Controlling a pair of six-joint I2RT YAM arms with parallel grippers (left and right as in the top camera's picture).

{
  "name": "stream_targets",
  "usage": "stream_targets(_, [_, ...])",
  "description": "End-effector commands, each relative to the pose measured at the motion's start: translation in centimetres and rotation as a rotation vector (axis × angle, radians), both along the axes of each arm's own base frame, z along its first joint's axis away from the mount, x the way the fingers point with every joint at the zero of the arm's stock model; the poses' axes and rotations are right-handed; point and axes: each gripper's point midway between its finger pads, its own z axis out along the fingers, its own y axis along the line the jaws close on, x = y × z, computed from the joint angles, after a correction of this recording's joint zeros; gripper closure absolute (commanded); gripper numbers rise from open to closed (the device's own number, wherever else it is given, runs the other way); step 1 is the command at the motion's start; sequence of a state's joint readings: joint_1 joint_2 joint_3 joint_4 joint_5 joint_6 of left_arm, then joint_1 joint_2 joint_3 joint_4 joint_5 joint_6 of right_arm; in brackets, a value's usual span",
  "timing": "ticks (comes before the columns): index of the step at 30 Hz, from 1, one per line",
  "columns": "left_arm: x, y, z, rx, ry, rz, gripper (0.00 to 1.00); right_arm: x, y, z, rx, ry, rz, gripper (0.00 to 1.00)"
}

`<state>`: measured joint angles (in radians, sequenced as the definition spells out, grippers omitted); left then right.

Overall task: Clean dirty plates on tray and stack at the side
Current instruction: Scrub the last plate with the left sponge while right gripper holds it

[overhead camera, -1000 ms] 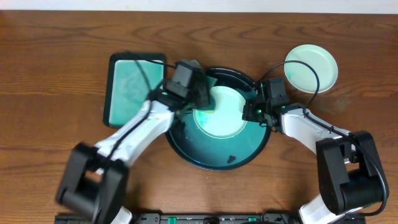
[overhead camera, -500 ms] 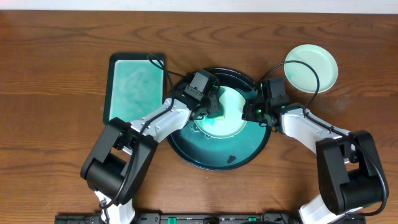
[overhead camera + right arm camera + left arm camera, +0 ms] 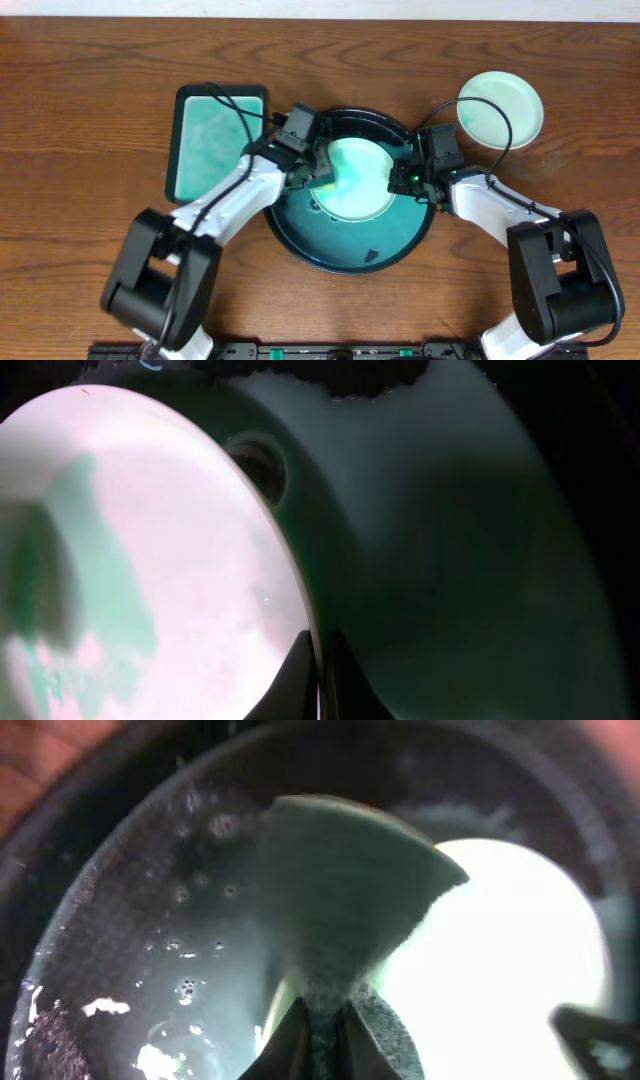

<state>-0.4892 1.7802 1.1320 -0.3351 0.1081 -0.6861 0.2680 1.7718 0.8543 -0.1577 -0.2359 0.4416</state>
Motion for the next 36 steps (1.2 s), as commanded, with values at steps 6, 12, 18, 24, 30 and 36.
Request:
stream_targets(6, [-3.9, -5.2, -1.0, -0.168, 0.142, -0.081, 0.93, -1.8, 0.3, -2.1, -0.015, 0.077, 0.009, 0.99])
stream_targets(12, [-4.2, -4.5, -4.7, -0.049, 0.165, -0.058, 0.92, -1.8, 0.3, -2.2, -0.016, 0.081, 0.009, 0.99])
stream_targets(18, [-2.9, 1.1, -5.7, 0.191, 0.116, 0.046, 0.93, -1.9, 0.3, -2.2, -0.018, 0.085, 0.009, 0.99])
stream_targets(24, [-1.1, 2.6, -4.4, 0.228, 0.052, -0.003, 0.93, -2.0, 0.3, -2.3, -0.019, 0.089, 0.009, 0.99])
stream_targets(30, [1.2, 4.2, 0.3, 0.258, -0.106, 0.059, 0.93, -2.1, 0.2, -2.3, -0.025, 0.087, 0.019, 0.99])
stream_targets(36, [1.9, 2.2, 4.6, 0.139, -0.211, -0.023, 0.92, -2.1, 0.2, -2.3, -0.024, 0.088, 0.018, 0.99])
